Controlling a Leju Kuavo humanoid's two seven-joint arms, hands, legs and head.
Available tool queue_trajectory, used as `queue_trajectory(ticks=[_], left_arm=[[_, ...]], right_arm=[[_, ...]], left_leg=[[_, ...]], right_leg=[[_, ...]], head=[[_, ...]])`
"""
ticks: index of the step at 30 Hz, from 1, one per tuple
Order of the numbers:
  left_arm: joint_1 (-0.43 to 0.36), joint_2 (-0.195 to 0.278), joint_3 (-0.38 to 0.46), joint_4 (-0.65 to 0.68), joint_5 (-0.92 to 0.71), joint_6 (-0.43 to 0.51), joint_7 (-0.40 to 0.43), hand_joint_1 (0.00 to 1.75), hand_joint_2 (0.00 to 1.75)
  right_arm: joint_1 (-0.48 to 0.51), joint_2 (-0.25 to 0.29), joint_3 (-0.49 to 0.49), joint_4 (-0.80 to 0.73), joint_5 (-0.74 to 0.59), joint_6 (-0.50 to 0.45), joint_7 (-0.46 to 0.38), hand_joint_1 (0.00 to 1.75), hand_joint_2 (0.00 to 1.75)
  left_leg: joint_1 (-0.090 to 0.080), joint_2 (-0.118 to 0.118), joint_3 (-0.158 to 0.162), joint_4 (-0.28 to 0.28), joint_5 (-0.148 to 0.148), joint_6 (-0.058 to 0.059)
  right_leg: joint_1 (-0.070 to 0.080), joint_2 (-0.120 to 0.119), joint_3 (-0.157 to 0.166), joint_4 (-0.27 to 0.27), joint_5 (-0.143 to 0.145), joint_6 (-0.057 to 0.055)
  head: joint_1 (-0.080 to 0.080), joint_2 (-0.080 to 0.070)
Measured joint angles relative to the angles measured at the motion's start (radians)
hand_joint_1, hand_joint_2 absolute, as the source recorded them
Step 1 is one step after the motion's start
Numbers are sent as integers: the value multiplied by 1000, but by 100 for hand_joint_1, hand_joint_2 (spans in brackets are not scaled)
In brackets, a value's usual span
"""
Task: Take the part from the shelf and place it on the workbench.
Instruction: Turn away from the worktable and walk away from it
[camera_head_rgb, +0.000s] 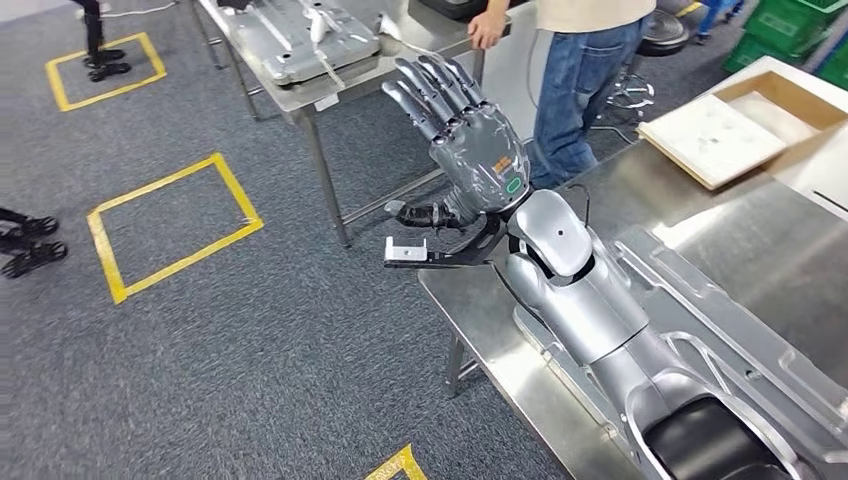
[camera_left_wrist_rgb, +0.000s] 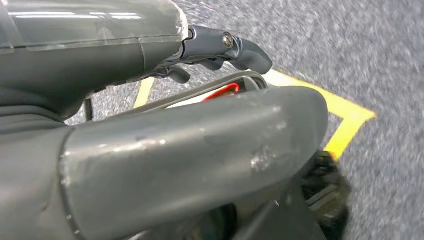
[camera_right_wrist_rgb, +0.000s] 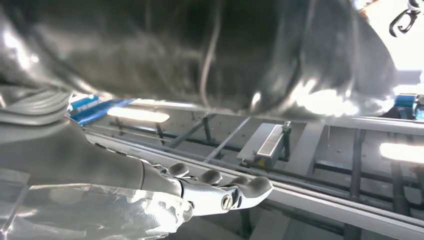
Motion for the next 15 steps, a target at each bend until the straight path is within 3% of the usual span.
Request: queue_trajectory(ticks=[1,2,4,5,6,8,13,15], left_arm=[[3,0,2,0,1,4,0,0,0],[7,1,4,0,3,8,-1,0,0],[17,4,12,0,12,15,-6,0,0],[19,6,17,0,18,18,-9,0,0],[19,8,22,0,25,21,-11,0,0],[16,10,28,0,32,23,-13,0,0],[16,12,36,0,39,26,-14,0,0],[16,15,50,0,43,30,-14,0,0]], right_arm=[[5,-2,0,2,0,-5,2,0,0],[11,-4,0,4,0,-9,3,0,0],[21,-10,0,6,-2,-17,1,0,0],[23,-12,0,6,-3,-20,1,0,0],[25,-16,0,6,-4,-23,1,0,0],[25,-21,0,6,-5,-26,1,0,0],[31,-26,0,5,-5,-28,0,0,0],[54,-44,-7,-1,-14,-45,0,0,0]], left_leg=[[2,6,-20,40,-9,-3],[4,10,-23,44,-1,-5],[6,29,30,-57,59,-6],[2,52,65,-123,83,-4],[-1,70,92,-176,100,2],[-9,91,110,-213,102,12],[-9,74,108,-213,102,22],[-7,43,114,-219,103,42]], right_leg=[[0,-13,1,1,-2,0],[0,-25,2,1,-4,1],[-1,-47,7,3,-11,6],[2,-57,10,4,-15,11],[4,-66,13,5,-18,15],[10,-76,14,7,-22,21],[11,-88,20,5,-25,26],[5,-51,-3,73,-73,39]], head=[[0,0],[0,0],[0,0],[0,0],[0,0],[1,0],[1,0],[1,0]])
